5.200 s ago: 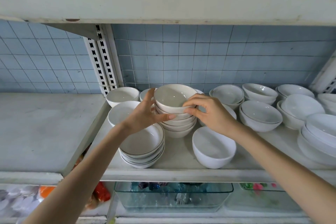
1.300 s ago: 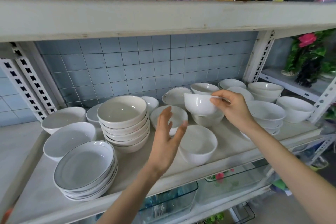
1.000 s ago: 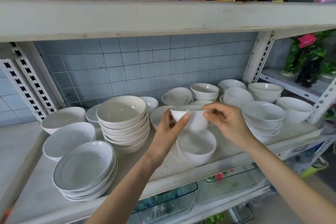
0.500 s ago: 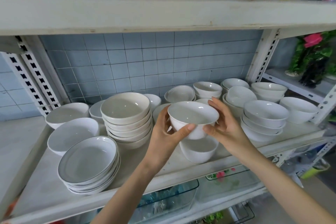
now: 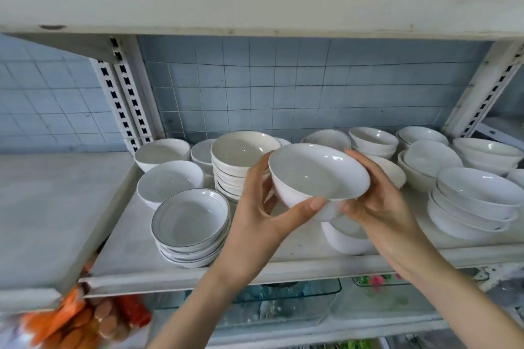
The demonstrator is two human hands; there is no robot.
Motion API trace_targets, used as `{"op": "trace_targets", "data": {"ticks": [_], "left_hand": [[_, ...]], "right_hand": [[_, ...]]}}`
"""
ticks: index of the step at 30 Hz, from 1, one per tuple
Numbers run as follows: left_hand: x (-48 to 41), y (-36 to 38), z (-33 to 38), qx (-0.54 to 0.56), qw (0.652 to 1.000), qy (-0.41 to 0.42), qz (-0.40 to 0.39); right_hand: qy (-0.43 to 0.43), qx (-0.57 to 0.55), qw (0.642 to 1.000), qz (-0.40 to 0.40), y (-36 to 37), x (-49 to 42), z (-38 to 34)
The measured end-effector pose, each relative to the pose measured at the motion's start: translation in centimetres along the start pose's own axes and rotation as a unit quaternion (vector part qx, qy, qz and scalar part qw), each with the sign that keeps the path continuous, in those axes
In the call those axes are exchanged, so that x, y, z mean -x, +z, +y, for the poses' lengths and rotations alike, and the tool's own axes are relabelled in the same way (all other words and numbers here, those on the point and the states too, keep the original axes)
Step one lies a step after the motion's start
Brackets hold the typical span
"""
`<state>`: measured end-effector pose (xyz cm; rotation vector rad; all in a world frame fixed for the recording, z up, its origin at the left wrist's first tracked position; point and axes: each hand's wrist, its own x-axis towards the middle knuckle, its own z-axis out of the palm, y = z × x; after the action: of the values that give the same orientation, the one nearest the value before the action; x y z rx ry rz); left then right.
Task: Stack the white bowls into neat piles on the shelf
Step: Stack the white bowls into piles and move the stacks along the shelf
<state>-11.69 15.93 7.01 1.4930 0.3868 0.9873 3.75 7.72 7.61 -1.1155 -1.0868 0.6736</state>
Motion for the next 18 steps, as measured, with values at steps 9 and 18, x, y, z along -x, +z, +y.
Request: {"op": "trace_targets", "data": {"ticks": [9,18], "left_hand": [[2.7,-5.1,1.6,-0.071,0.992,0.048,0.096],[4.6,-10.8,2.3,-0.150,0.975,0.065,0.150]], "right_hand": [[0.014,-0.039,0.996,-0.077,5.8,-1.4,1.0],[0.035,-0.030,0.986,-0.157,10.6,-2.5,3.5]]}}
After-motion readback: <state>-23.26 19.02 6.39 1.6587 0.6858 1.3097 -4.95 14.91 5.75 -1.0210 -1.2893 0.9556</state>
